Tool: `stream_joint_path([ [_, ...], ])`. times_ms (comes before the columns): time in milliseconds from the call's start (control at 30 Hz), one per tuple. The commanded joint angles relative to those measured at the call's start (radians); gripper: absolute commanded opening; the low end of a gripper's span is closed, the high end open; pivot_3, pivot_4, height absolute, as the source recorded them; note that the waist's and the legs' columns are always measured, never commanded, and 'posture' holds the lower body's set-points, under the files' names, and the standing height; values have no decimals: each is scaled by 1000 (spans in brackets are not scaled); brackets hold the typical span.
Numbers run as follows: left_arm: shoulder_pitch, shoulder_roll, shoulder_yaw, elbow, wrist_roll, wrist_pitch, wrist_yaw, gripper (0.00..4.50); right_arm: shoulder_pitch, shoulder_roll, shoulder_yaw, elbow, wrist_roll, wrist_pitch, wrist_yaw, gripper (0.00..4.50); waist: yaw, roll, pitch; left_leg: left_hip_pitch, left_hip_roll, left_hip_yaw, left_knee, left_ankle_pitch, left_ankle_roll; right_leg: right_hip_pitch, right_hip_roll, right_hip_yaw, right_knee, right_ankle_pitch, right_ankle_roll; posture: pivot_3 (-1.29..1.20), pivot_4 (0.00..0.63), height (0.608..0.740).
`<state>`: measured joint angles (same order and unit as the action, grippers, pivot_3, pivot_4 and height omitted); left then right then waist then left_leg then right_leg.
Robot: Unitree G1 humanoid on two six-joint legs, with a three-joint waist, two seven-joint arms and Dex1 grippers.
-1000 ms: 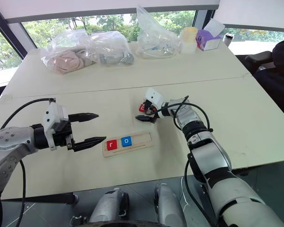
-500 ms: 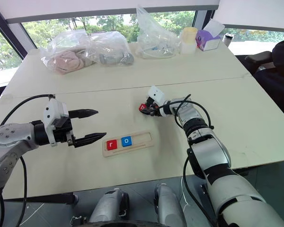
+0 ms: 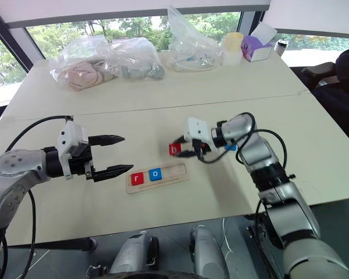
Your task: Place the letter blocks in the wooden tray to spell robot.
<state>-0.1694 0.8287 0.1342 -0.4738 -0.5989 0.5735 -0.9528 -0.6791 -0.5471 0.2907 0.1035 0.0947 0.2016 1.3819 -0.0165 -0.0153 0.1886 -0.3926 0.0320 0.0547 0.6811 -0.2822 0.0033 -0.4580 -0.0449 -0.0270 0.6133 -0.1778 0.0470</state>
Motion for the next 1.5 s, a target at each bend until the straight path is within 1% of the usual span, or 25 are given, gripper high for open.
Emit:
stream_joint_path([
  [33,-1,16,12,-19,-4,-5,-7,4500,35,-21,17,-116,23,29,4,1198,0,0,0,1,0,0,0,0,0,0,0,0,0,0,0,0,150,740],
  [300,17,23,23,-35,-11,1,-8,4500,51,35,58,-106,16,90,-75,1198,2,0,0,1,0,0,0,0,0,0,1,0,0,-1,-1,0,150,740],
  [467,24,28,23,-42,-11,2,-6,4500,28,90,87,-9,-21,72,-136,1198,3,-1,0,0,0,0,0,0,0,-1,0,0,0,-1,-1,0,150,740],
  [633,39,31,33,-51,-13,2,-4,4500,29,93,110,42,-37,46,-129,1198,4,-1,0,0,0,0,1,0,0,0,0,0,-1,-1,-1,0,150,740],
  [1000,49,27,37,-62,-12,0,9,4500,34,89,132,67,-55,26,-115,1198,3,-1,0,0,0,0,1,0,0,0,0,0,0,-1,-1,0,150,740],
  [1167,51,24,36,-62,-13,-3,13,4500,10,90,130,91,-60,22,-109,1198,3,-1,0,0,0,0,1,0,0,0,0,0,0,-1,-1,0,150,740],
  [1400,51,19,32,-66,-15,-2,23,4500,-3,61,123,57,-40,53,-59,1198,4,-1,0,0,0,0,0,0,0,0,0,0,0,-1,-1,0,150,740],
  [1500,48,17,29,-65,-13,-5,26,4500,-2,57,129,75,-51,46,-54,1198,4,-1,0,0,0,0,1,0,0,0,0,0,0,-1,-1,0,150,740],
])
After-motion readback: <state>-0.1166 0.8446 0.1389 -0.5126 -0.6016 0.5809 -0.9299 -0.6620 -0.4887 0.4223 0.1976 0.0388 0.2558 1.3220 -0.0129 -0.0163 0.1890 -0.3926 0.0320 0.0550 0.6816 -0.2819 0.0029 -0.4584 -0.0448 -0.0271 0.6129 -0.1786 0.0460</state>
